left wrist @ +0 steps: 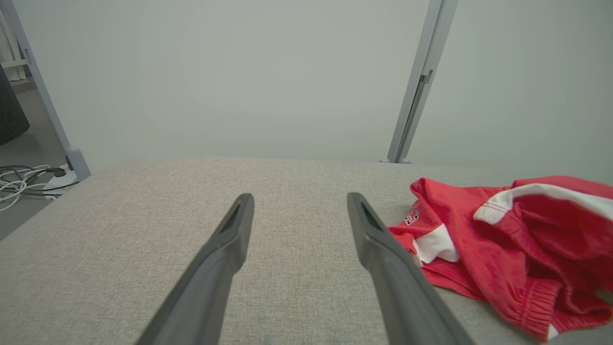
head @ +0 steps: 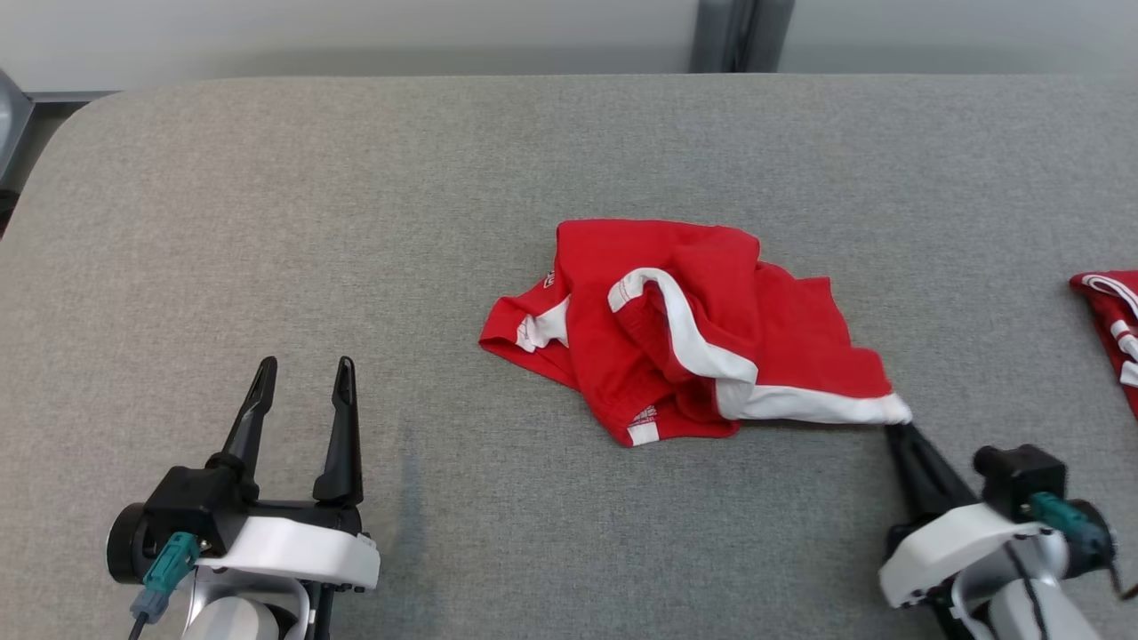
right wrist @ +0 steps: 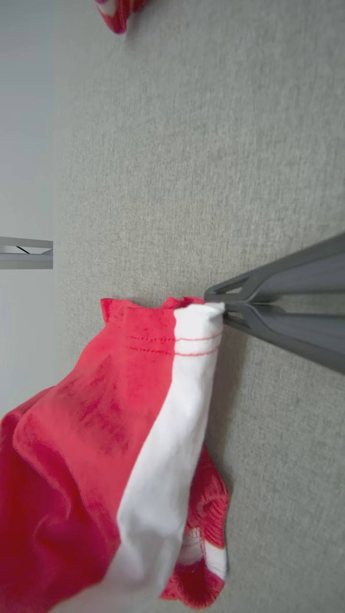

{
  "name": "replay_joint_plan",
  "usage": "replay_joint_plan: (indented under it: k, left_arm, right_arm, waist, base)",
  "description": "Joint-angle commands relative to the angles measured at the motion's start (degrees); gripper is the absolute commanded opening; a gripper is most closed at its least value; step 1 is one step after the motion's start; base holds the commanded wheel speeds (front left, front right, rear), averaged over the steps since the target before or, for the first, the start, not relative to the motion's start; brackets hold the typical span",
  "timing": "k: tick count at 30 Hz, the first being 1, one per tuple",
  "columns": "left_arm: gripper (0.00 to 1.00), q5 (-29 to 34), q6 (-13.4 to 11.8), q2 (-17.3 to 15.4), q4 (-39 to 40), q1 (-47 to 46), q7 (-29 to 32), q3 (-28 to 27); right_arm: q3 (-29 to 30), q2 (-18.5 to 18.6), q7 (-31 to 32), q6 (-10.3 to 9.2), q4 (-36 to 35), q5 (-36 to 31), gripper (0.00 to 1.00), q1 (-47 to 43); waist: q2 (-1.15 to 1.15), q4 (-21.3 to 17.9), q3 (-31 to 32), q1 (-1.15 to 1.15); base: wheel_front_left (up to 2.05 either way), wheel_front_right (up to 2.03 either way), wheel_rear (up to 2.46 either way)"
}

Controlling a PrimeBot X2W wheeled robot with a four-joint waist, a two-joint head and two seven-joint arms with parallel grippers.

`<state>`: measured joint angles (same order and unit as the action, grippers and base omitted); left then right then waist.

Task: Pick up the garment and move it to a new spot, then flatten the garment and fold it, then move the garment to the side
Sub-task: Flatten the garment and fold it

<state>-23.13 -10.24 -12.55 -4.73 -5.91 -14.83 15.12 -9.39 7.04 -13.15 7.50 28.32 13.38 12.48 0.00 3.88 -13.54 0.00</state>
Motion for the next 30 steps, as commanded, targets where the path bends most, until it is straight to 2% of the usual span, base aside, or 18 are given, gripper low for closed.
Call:
replay_joint_plan:
  k: [1,8,13,18,19,20,21,25,30]
  left_arm:
    - [1.00,0.45,0.03,-0.17,-0.17,-0.73,-0.31,-0.30]
    - [1.00,0.99,0.70,0.34,-0.70,-1.47,-0.41,-0.42]
    - [1.00,1.21,1.11,0.62,-1.01,-1.85,-0.44,-0.64]
    - [1.00,1.55,1.34,0.88,-1.08,-1.77,-0.46,-1.10]
    - [1.00,1.63,1.42,0.90,-1.08,-1.66,-0.46,-1.22]
    - [1.00,1.77,1.47,0.94,-1.08,-1.51,-0.46,-1.30]
    - [1.00,1.99,1.63,0.99,-0.99,-1.00,-0.46,-1.42]
    - [1.00,2.48,1.58,1.06,-0.53,0.03,-0.42,-1.80]
    - [1.00,2.63,1.30,0.87,0.15,1.78,-0.42,-2.22]
  right_arm:
    - [0.79,0.85,-0.27,-0.02,-0.28,-0.55,0.00,-0.06]
    - [7.52,3.17,-0.40,-0.02,0.40,-1.79,0.00,0.71]
    - [11.12,2.74,-0.64,-0.02,3.08,-2.31,0.00,0.90]
    - [11.38,1.49,-1.22,-0.02,6.40,-1.93,0.00,1.08]
    - [11.29,1.29,-1.24,-0.02,6.76,-1.93,0.07,1.18]
    - [11.20,1.02,-1.34,-0.02,6.93,-1.90,0.37,1.14]
    - [11.22,0.45,-1.73,-0.02,6.30,-1.69,1.00,0.71]
    - [11.70,-0.24,-1.97,-0.02,2.96,-1.75,1.00,-1.25]
    - [12.44,-1.02,-2.06,-0.02,-5.46,-2.49,1.00,-4.70]
  waist:
    - [0.00,-0.32,0.03,0.00]
    - [0.00,-1.02,-0.03,0.00]
    - [0.00,-1.05,-0.26,0.00]
    - [0.00,-1.20,-0.22,0.00]
    - [0.00,-1.30,-0.15,0.00]
    - [0.00,-1.40,-0.02,0.00]
    - [0.00,-1.60,0.40,0.00]
    - [0.00,-2.17,1.63,0.00]
    - [0.00,-3.11,3.46,0.00]
  base:
    - [0.00,0.00,0.00]
    - [0.00,0.00,0.00]
    - [0.00,0.00,0.00]
    - [0.00,0.00,0.00]
    - [0.00,0.00,0.00]
    - [0.00,0.00,0.00]
    - [0.00,0.00,0.00]
    - [0.00,0.00,0.00]
    - [0.00,0.00,0.00]
